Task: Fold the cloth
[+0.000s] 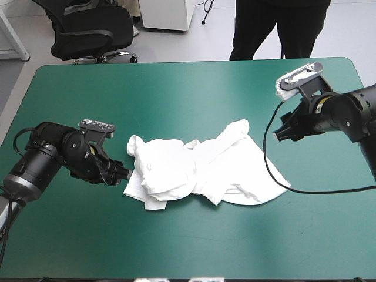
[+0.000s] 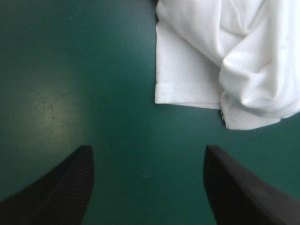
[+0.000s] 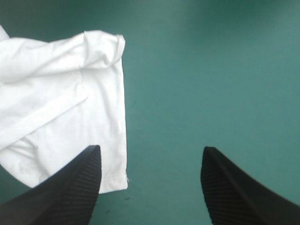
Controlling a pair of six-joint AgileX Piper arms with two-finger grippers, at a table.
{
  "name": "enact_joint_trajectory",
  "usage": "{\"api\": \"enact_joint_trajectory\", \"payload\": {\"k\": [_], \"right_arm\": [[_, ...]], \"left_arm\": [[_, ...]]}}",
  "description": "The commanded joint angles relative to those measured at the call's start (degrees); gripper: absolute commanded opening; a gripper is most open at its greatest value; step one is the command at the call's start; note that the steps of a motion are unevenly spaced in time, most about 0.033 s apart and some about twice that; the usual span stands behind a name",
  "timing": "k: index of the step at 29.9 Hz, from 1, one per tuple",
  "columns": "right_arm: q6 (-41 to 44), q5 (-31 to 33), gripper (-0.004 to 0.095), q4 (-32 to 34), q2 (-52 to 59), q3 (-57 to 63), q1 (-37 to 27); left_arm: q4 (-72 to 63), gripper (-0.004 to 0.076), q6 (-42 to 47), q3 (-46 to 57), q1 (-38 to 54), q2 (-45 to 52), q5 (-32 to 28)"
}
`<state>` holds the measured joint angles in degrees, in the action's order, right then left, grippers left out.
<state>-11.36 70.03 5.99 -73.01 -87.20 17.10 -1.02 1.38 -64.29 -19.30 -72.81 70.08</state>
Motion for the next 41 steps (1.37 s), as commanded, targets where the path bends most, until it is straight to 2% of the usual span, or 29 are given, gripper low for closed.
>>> {"api": "enact_joint_trajectory", "payload": {"k": [1,9,22,26,32,34,41], "right_arm": [[1.02,-2.01,0.0581,1.77,3.10,1.70,-0.41],[1.88,-0.59,0.0581,2.27,3.10,2.37,-0.41],[2.02,-0.69,0.0563,3.38,2.99,2.61,-0.41],[3.33,-0.55,0.0563,6.17,2.99,5.38,-0.41],[3.58,-2.57,0.0563,5.11,3.10,12.12,-0.41],[3.58,-3.37,0.0563,4.47,3.10,14.43,-0.41],[3.58,-8.52,0.0563,3.88,1.80,23.15,-0.41]], "left_arm": [[-0.53,0.0487,0.14,2.44,-0.22,0.15,-5.42],[-5.14,0.0487,-2.57,4.93,-0.22,-9.21,-12.71],[-8.60,0.0482,-3.06,4.93,-0.34,-19.86,-14.69],[-9.00,0.0380,-3.06,4.93,-1.23,-21.72,-14.74],[-9.31,0.0062,-2.84,4.93,-2.95,-22.07,-15.65],[-9.31,-0.0017,-3.28,4.93,-2.95,-22.07,-15.77],[-9.46,-0.0018,-3.28,4.93,-2.95,-22.07,-15.99]]}}
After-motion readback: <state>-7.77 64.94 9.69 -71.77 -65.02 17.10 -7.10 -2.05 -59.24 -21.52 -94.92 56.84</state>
